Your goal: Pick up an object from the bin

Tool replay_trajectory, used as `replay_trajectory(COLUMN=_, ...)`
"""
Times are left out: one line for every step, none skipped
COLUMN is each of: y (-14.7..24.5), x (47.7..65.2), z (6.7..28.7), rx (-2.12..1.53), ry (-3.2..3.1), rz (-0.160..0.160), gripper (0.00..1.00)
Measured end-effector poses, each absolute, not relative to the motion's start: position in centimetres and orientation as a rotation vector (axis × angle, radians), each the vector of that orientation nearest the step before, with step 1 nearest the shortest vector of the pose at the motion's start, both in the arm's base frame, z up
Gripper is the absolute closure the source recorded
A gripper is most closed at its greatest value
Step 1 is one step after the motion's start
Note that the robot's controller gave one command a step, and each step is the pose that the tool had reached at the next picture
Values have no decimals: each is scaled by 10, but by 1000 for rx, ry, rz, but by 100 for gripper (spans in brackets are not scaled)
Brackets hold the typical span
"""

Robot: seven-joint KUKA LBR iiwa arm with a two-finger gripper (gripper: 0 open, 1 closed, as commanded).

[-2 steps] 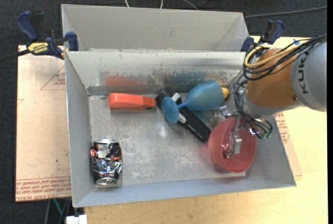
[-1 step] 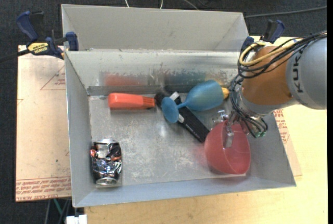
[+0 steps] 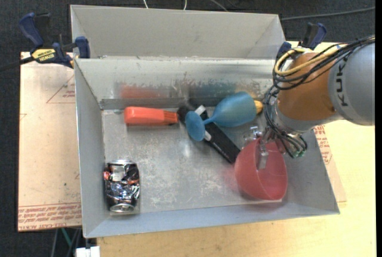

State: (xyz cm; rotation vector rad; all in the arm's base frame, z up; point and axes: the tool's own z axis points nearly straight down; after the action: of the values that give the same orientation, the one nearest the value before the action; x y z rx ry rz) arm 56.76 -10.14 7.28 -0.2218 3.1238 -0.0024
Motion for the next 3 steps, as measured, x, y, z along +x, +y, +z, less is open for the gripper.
replay_trajectory(y=-100, x=565, z=99, rx=-224, ry=3133, rz=3, gripper=100)
replay_trajectory(y=-100, x=567, z=130, rx=-224, ry=3124, rz=0, gripper=100)
replay_trajectory(y=-99, x=567, z=143, rx=-225, ry=3124, rz=1, gripper=100)
